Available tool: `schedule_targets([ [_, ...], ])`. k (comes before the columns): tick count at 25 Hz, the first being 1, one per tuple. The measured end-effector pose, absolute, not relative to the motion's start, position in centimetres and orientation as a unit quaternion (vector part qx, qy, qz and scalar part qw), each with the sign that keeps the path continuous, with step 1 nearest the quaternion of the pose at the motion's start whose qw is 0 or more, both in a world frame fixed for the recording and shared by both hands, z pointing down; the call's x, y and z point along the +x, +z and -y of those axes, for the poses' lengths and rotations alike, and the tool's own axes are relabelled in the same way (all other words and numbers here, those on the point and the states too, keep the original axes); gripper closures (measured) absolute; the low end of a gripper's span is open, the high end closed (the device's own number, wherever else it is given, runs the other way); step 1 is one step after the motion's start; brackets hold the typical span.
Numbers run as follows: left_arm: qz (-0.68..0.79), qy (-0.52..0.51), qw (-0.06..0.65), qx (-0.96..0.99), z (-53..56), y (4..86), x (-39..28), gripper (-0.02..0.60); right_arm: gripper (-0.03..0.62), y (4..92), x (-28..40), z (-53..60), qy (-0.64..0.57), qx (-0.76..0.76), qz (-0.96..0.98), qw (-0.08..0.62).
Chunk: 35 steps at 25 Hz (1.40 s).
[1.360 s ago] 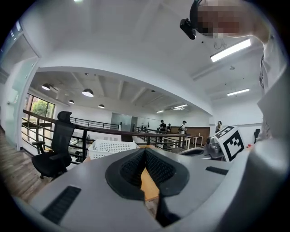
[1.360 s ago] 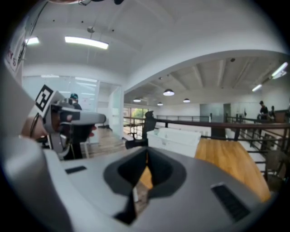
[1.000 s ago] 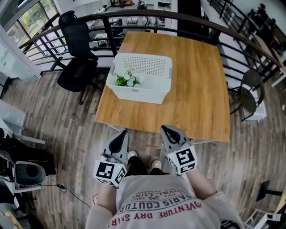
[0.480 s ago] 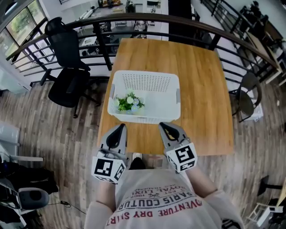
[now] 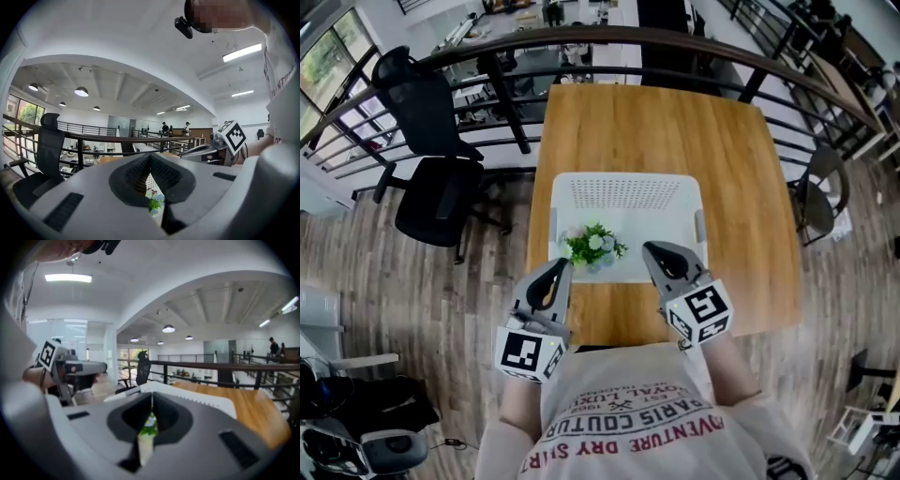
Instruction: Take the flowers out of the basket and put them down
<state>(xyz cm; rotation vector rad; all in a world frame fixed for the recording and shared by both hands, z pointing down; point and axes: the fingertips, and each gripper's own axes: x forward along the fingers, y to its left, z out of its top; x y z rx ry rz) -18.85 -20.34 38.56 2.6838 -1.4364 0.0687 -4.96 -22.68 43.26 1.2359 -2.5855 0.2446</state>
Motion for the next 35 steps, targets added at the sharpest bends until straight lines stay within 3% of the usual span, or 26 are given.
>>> schedule_targets([
  [8, 0.495, 0.029, 0.076, 0.865, 23.0, 40.6, -19.5, 0.558, 0.560, 49.1, -6.9, 24.9, 0.079, 0.279, 0.914, 0.284],
  [9, 0.500, 0.035, 0.074, 0.862, 23.4, 40.9, -19.5, 0.558, 0.499, 50.4, -7.2, 24.8, 0.085, 0.248, 0.915, 0.308],
  [10, 0.504, 0.038, 0.076, 0.860, 23.7, 41.2, -19.5, 0.558, 0.383, 51.5, -7.6, 24.6, 0.095, 0.217, 0.914, 0.330],
  [11, 0.507, 0.038, 0.082, 0.857, 24.1, 41.5, -19.4, 0.558, 0.316, 52.6, -7.9, 24.4, 0.110, 0.188, 0.911, 0.349],
  [13, 0.515, 0.032, 0.102, 0.850, 24.7, 42.2, -19.5, 0.558, 0.229, 53.9, -8.4, 24.1, 0.133, 0.143, 0.908, 0.370],
  [23, 0.569, 0.033, 0.148, 0.808, 25.9, 43.9, -22.3, 0.558, 0.121, 57.5, -10.5, 25.9, 0.080, 0.043, 0.891, 0.444],
  [35, 0.583, 0.047, 0.179, 0.791, 25.8, 46.1, -23.6, 0.558, 0.105, 66.1, -12.5, 28.0, 0.047, 0.016, 0.864, 0.500],
])
